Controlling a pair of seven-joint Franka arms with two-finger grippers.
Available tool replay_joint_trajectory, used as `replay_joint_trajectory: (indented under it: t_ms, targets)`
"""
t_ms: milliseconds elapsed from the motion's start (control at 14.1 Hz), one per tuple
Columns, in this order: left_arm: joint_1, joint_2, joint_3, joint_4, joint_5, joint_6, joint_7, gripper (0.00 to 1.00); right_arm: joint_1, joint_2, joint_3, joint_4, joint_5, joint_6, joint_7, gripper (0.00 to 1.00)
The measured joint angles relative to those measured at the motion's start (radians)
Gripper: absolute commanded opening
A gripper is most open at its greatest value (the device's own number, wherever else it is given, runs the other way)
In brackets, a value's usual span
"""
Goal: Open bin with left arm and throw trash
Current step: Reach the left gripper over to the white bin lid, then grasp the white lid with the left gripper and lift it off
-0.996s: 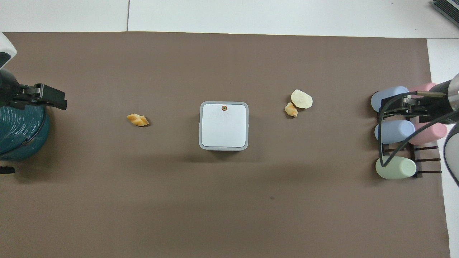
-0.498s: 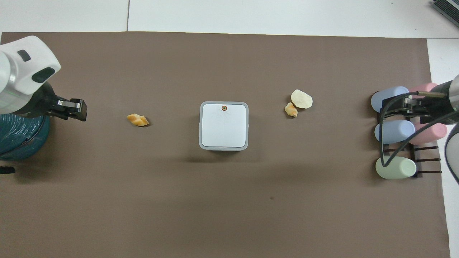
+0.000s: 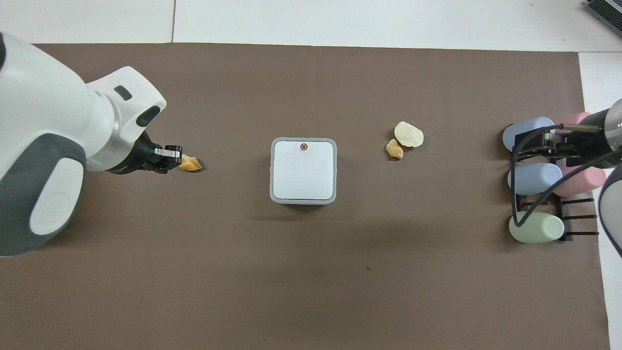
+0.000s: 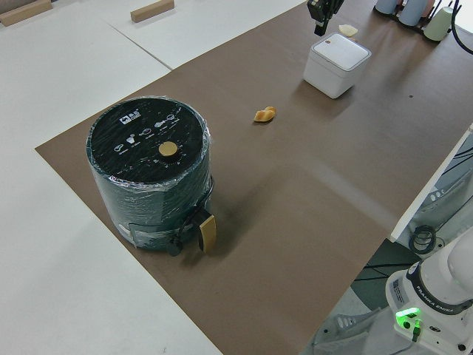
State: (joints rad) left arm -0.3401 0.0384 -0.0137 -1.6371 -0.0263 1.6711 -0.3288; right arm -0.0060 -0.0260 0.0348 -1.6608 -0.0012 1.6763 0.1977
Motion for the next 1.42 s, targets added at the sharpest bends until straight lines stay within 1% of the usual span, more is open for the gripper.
replay_joint_trajectory:
  t_ms: [142, 284, 427, 640, 853, 1138, 1422]
  targets:
    - [-0.046, 0.018, -0.001, -0.023, -0.020, 0.081, -0.128, 0.00, 0.000, 0.000, 0.000, -0.001, 0.000, 0.019, 0.000, 1.00]
    - [-0.091, 0.053, -0.004, -0.030, -0.029, 0.160, -0.240, 0.00, 0.000, 0.000, 0.000, -0.001, 0.000, 0.020, 0.000, 1.00]
    - [-0.123, 0.090, -0.004, -0.032, -0.053, 0.237, -0.308, 0.00, 0.000, 0.000, 0.001, -0.002, 0.000, 0.020, 0.000, 1.00]
    - [-0.147, 0.144, -0.004, -0.033, -0.085, 0.363, -0.354, 0.00, 0.001, 0.000, 0.004, -0.002, 0.000, 0.020, 0.000, 1.00]
    - [-0.154, 0.177, -0.004, -0.033, -0.127, 0.463, -0.375, 0.00, 0.001, 0.000, 0.004, -0.003, 0.000, 0.020, 0.000, 1.00]
    - [-0.190, 0.233, -0.004, -0.033, -0.130, 0.545, -0.430, 0.00, 0.001, 0.000, 0.004, -0.003, 0.000, 0.021, 0.000, 1.00]
    - [-0.224, 0.290, -0.004, -0.032, -0.130, 0.595, -0.452, 0.00, 0.001, 0.000, 0.004, -0.003, 0.000, 0.021, 0.000, 1.00]
